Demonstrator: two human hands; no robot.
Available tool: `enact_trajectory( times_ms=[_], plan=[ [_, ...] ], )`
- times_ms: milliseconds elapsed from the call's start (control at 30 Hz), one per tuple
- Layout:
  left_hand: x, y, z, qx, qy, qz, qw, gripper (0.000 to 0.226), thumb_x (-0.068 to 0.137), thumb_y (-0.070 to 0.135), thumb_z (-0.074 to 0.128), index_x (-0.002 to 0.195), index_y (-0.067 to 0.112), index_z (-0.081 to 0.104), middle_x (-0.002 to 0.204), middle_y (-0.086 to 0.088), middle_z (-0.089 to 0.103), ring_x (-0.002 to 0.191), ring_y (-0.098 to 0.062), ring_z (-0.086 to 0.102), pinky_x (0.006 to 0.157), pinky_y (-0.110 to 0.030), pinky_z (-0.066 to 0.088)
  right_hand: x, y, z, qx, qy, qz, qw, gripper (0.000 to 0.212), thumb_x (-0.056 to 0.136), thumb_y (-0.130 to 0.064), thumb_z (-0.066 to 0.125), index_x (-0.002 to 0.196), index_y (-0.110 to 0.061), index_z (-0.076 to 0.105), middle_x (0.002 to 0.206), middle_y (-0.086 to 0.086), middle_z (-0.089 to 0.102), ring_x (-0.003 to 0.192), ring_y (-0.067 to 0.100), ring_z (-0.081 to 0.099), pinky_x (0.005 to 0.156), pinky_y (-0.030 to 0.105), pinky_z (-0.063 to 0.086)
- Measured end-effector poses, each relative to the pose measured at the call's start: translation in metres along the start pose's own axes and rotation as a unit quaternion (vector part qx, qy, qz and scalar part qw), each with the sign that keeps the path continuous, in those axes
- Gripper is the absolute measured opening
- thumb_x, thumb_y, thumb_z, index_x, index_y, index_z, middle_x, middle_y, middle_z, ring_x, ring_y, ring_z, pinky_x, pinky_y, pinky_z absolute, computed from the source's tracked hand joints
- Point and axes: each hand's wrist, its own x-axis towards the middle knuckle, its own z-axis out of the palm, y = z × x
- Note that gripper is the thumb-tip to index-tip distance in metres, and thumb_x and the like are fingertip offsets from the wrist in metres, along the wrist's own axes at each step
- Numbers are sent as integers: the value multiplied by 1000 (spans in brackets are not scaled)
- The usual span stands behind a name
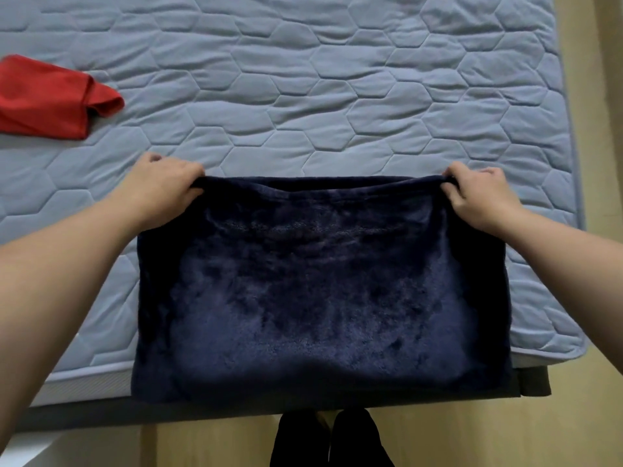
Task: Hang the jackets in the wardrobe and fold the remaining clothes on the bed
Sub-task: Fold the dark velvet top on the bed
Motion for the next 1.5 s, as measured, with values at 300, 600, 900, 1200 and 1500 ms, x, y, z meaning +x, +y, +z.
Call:
enact_trajectory(
  times_ms=[300,600,900,1200,1500],
  plan=[
    [-7,60,20,-115,87,-246,958,39,91,17,50,127,5,49,134,-20,44,128,-34,36,111,-59,10,-7,-49,20,52,61,172,982,39,95,-22,45,132,-10,45,144,17,39,134,30,33,111,53,15],
    [-140,211,37,-175,59,-50,982,60,92,40,32,150,24,21,159,-7,11,147,-23,7,114,-58,9,-169,-160,30,91,1,-130,987,60,94,-44,33,150,-24,24,159,-3,13,147,22,7,113,62,5],
    [-114,203,129,-74,49,-62,994,65,87,50,34,149,31,23,158,-14,9,145,-34,8,112,-59,-1,-157,-147,129,-42,-1,-139,989,61,91,-48,33,149,-28,26,157,2,22,145,27,17,112,61,6],
    [-183,131,114,-79,-27,-231,969,66,88,41,34,150,20,23,157,-15,16,143,-31,16,109,-62,11,-187,-85,91,-62,-96,99,989,71,96,-50,28,152,-10,10,159,17,6,146,30,10,114,55,12],
    [-201,191,27,-344,129,-454,812,15,84,21,59,98,16,54,102,0,58,103,-29,53,81,-37,38,-106,-129,-11,-76,-155,58,983,50,87,-36,54,126,-5,46,128,15,43,118,34,42,94,46,36]
  ],
)
